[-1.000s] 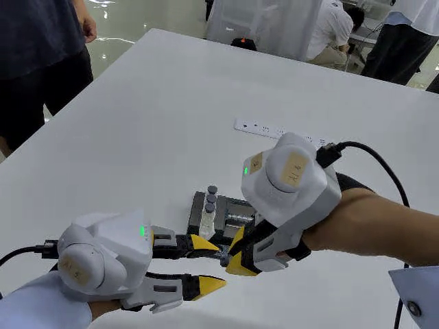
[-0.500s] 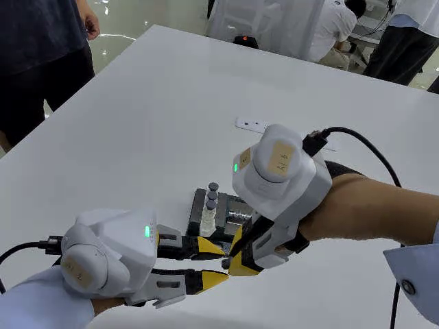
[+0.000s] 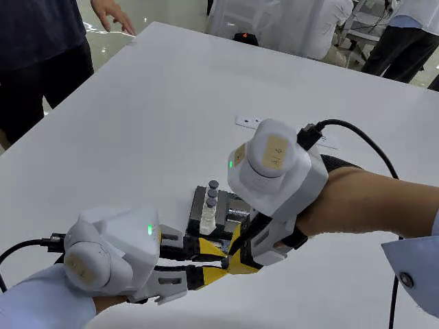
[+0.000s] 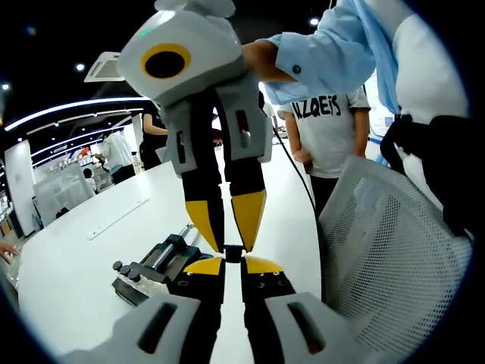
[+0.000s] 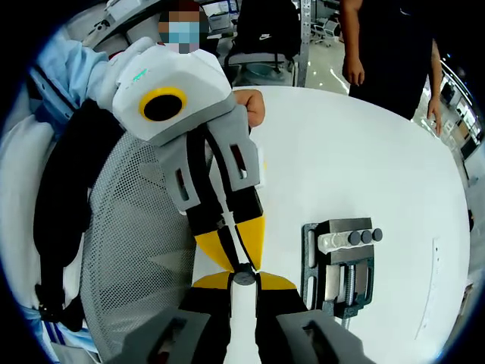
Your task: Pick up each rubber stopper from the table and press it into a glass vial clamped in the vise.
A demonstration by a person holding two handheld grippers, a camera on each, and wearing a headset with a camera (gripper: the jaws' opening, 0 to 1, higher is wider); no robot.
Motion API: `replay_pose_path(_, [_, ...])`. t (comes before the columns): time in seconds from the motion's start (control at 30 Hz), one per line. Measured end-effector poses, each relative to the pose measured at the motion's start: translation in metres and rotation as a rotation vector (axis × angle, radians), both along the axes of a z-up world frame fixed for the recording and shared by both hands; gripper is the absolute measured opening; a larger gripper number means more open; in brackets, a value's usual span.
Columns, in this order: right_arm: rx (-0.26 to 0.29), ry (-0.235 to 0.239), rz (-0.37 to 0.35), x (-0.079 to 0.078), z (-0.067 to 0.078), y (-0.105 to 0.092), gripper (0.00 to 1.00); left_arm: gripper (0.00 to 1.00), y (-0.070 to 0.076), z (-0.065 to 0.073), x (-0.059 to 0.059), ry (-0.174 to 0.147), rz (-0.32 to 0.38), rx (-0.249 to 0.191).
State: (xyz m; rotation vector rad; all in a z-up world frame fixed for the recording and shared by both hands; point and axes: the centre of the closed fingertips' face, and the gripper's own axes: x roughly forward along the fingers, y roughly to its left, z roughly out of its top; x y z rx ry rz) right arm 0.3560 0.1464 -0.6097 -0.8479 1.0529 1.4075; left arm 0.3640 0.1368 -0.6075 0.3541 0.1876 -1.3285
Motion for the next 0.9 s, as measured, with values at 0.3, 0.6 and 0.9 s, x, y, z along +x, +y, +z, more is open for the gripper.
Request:
replay_pose_path(0.3, [0.016,-0.020,0.006,0.0008,0.0033,0.0032,0.08,0.02,0.0014,0.0010,0.0014,0.037,0.018,-0.029])
replay_pose_path(0.6, [0.036,-0.068,0.039,0.0025,0.0059,0.0063,0.08,0.01,0.0037,0.0023,0.0046,0.103,0.047,-0.080])
replay_pose_path(0.9, [0.047,-0.093,0.067,0.0036,0.0073,0.0082,0.08,0.01,0.0046,0.0025,0.0039,0.151,0.056,-0.106])
